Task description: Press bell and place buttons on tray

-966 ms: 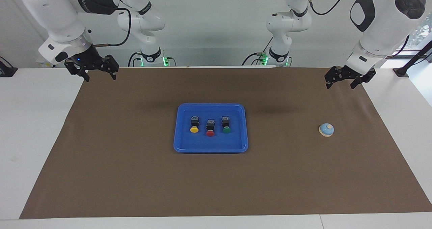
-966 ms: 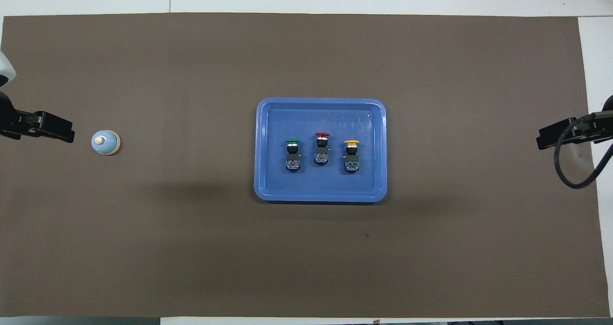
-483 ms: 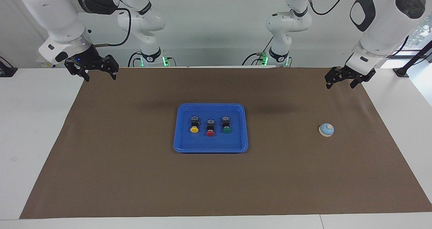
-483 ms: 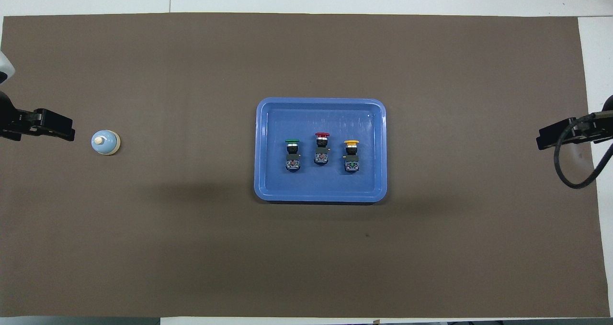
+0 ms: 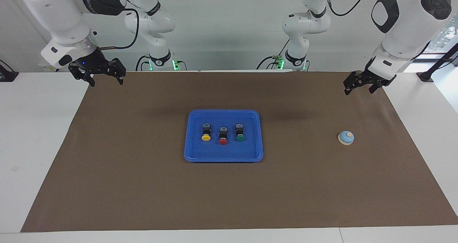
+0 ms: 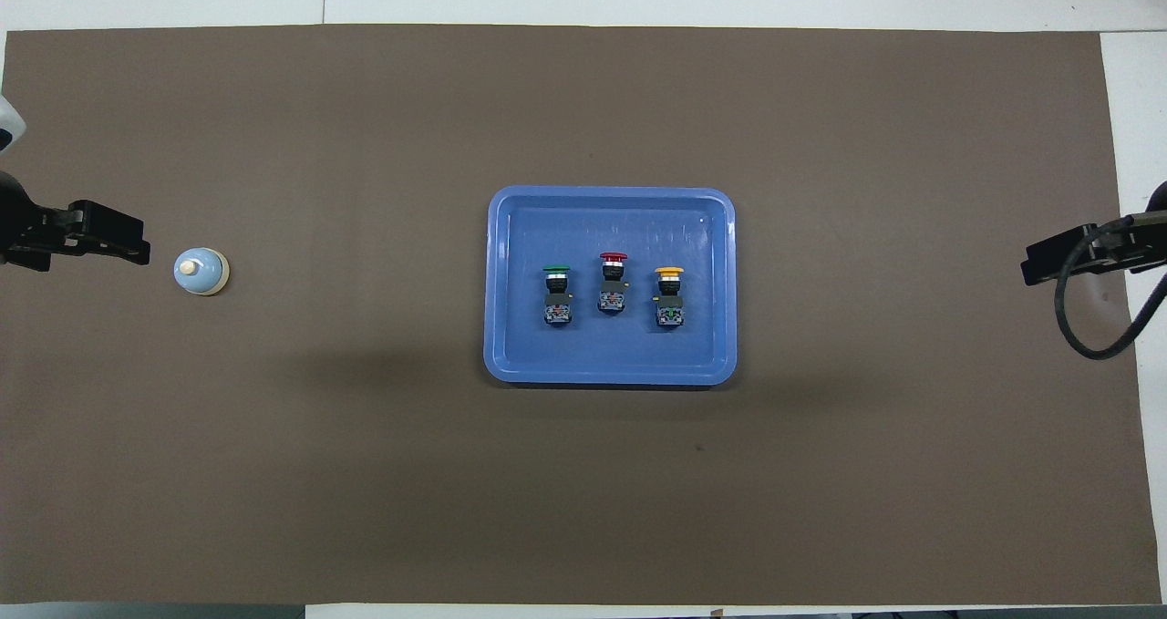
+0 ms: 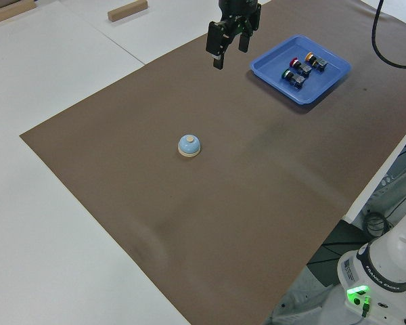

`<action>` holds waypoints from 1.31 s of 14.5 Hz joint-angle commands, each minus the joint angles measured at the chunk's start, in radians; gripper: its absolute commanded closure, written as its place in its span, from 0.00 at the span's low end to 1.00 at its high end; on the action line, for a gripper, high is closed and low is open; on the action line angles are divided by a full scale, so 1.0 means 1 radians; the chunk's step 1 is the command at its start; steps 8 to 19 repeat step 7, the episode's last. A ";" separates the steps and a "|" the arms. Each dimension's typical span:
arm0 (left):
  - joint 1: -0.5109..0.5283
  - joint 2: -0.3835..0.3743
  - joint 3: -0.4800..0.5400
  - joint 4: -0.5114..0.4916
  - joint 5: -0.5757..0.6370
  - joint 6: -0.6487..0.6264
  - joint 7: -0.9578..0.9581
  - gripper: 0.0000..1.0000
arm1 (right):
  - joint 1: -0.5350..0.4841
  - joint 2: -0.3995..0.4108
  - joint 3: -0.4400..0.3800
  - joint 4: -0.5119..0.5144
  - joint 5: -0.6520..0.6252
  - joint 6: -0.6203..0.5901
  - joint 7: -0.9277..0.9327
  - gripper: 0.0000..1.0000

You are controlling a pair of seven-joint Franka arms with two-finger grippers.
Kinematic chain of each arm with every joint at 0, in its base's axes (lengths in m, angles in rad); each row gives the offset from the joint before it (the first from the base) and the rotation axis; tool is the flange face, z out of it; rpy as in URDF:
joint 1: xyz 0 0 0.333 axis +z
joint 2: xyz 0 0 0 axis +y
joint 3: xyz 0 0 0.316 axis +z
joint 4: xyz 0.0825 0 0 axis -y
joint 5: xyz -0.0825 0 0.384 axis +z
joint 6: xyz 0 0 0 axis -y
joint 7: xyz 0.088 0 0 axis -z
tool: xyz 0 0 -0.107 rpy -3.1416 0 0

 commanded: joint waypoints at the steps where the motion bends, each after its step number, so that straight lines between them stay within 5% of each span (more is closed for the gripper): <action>1: -0.008 0.004 0.010 0.017 -0.022 -0.010 -0.019 0.00 | -0.007 -0.014 0.003 -0.013 0.007 -0.009 -0.017 0.00; 19: -0.008 0.003 0.010 0.016 -0.025 -0.010 -0.019 0.00 | -0.007 -0.014 0.003 -0.013 0.005 -0.011 -0.017 0.00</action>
